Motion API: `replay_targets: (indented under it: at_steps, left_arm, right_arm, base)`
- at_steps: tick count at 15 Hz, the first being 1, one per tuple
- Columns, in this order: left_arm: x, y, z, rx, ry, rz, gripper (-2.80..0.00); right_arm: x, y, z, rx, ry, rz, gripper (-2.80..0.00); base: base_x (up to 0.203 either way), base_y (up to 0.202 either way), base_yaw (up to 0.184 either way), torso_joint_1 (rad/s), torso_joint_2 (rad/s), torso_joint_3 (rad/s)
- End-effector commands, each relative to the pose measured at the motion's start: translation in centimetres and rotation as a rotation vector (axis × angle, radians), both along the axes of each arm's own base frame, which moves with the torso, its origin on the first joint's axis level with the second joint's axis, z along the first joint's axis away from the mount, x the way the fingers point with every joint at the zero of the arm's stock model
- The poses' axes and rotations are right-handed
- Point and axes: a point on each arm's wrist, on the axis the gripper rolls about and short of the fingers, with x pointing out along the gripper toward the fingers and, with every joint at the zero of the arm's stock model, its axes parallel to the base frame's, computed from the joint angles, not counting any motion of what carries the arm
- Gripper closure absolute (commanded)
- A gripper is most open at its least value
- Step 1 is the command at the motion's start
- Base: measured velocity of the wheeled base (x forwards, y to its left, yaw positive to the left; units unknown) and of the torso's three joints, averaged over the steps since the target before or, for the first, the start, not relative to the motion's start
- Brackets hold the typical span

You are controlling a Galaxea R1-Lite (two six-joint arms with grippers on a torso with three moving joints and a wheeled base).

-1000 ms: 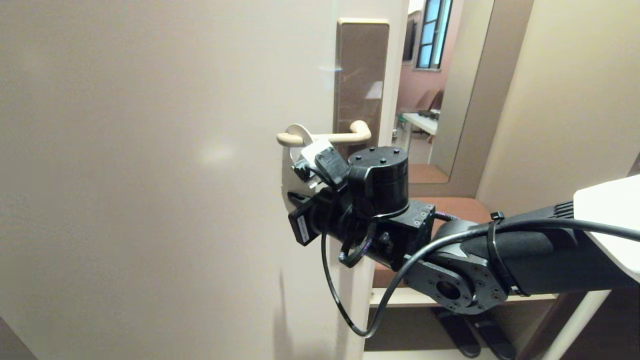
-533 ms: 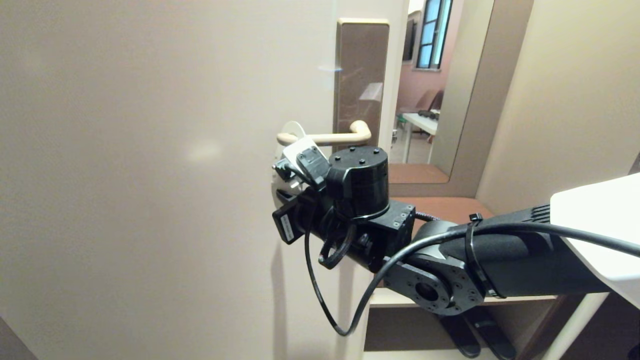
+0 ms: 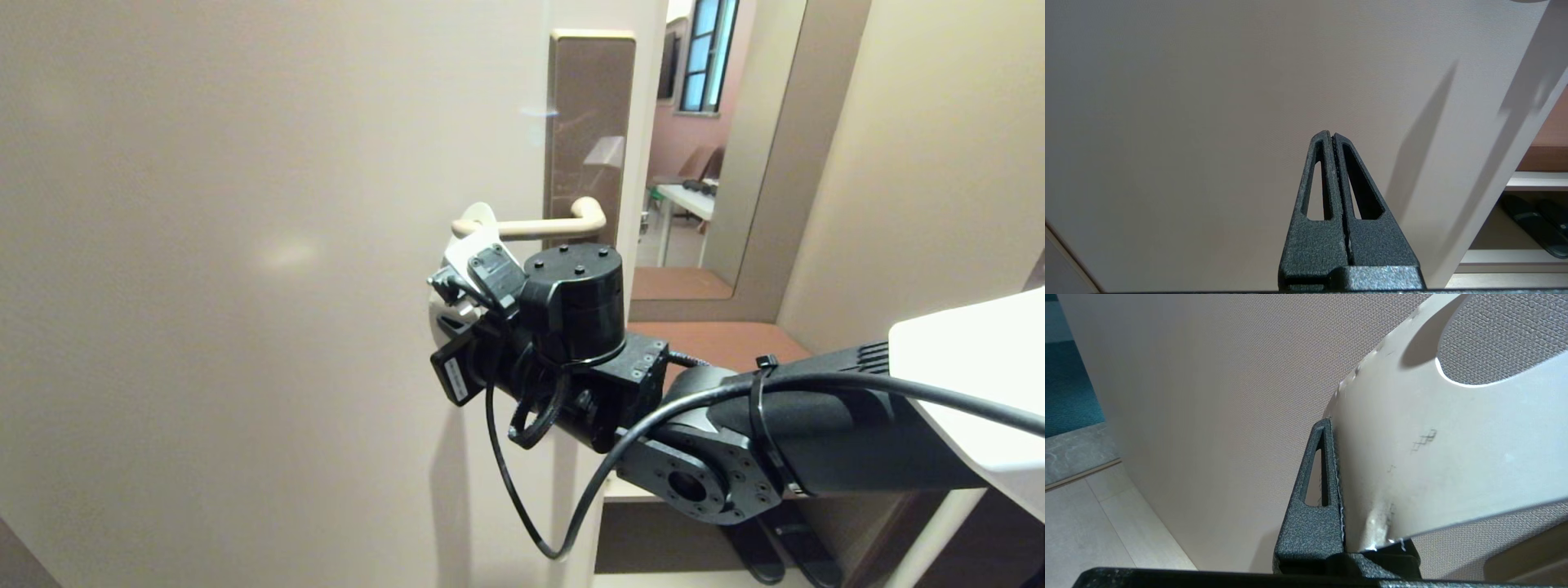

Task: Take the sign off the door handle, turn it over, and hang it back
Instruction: Take down the sign

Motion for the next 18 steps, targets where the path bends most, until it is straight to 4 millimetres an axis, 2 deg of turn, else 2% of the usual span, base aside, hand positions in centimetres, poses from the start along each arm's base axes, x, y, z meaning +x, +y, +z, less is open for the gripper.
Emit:
replay_targets:
  at_steps: [1,11,14,18]
  left_arm:
    - [0.0,0.0,0.0,-0.001,-0.001,0.002,0.00]
    - [0.0,0.0,0.0,-0.001,-0.001,0.002,0.00]
    - [0.0,0.0,0.0,-0.001,-0.001,-0.001,0.00]
    - [0.0,0.0,0.0,-0.001,-0.001,0.002,0.00]
  right_arm:
    - [-0.1,0.1,0.0,-0.001,-0.001,0.005,0.00]
    - [-0.6,-0.1,0.6,0.011,-0.008,0.084,0.00]
    - [-0.5,-0.1,0.5,0.006,-0.005,0.080,0.00]
    - [0.0,-0.3,-0.7,-0.024,0.013,0.036,0.00]
  base:
    - [0.000,0.000,0.000,0.000,0.00,0.000]
    - [0.000,0.000,0.000,0.000,0.00,0.000]
    - [0.000,0.000,0.000,0.000,0.00,0.000]
    - [0.000,0.000,0.000,0.000,0.00,0.000]
